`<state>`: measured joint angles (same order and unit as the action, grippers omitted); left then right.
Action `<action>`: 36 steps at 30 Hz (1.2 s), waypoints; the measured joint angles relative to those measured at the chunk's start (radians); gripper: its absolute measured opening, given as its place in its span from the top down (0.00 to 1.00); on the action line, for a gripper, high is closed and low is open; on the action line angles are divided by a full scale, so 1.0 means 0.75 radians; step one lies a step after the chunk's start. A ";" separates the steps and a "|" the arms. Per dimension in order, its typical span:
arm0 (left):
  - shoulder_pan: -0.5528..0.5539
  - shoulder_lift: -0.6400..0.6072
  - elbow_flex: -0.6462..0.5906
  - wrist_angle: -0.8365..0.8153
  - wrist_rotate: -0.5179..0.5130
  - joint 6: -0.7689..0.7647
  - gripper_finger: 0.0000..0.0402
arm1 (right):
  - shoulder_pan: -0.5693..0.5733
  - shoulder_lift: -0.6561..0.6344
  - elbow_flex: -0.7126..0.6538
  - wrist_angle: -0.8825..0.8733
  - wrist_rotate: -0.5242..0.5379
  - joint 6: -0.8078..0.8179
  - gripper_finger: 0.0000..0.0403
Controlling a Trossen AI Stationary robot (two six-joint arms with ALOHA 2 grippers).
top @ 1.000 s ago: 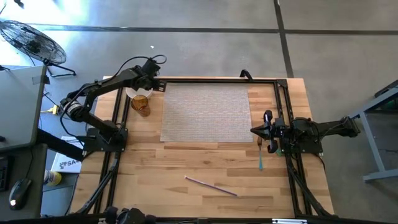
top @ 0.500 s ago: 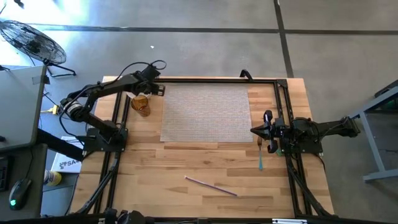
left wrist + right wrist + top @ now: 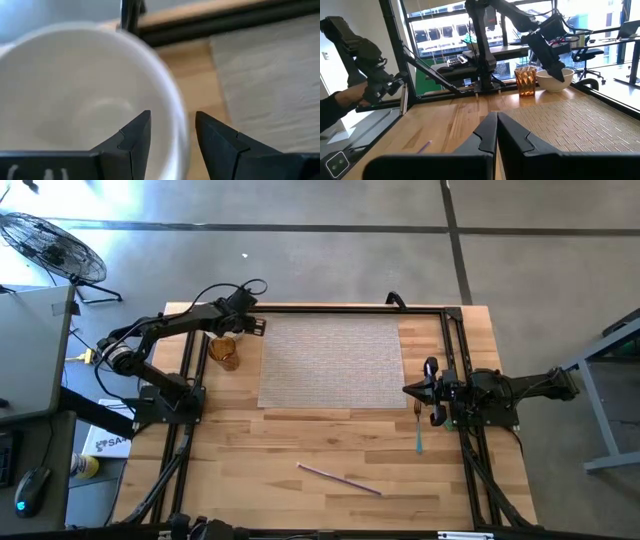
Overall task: Pick & Place Utensil
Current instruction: Put the white bowl on the gray mat
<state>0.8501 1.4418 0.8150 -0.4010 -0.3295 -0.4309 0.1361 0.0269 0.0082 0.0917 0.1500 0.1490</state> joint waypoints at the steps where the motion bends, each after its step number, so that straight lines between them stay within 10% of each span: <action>1: 0.000 0.000 0.000 0.014 0.002 0.010 0.62 | 0.000 0.000 0.000 0.000 0.000 0.000 0.99; 36: 0.000 0.000 0.002 -0.024 0.035 0.093 0.62 | 0.000 0.000 0.000 0.001 0.000 -0.001 0.99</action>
<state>0.8501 1.4418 0.8162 -0.4192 -0.3033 -0.3614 0.1361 0.0269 0.0083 0.0921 0.1501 0.1486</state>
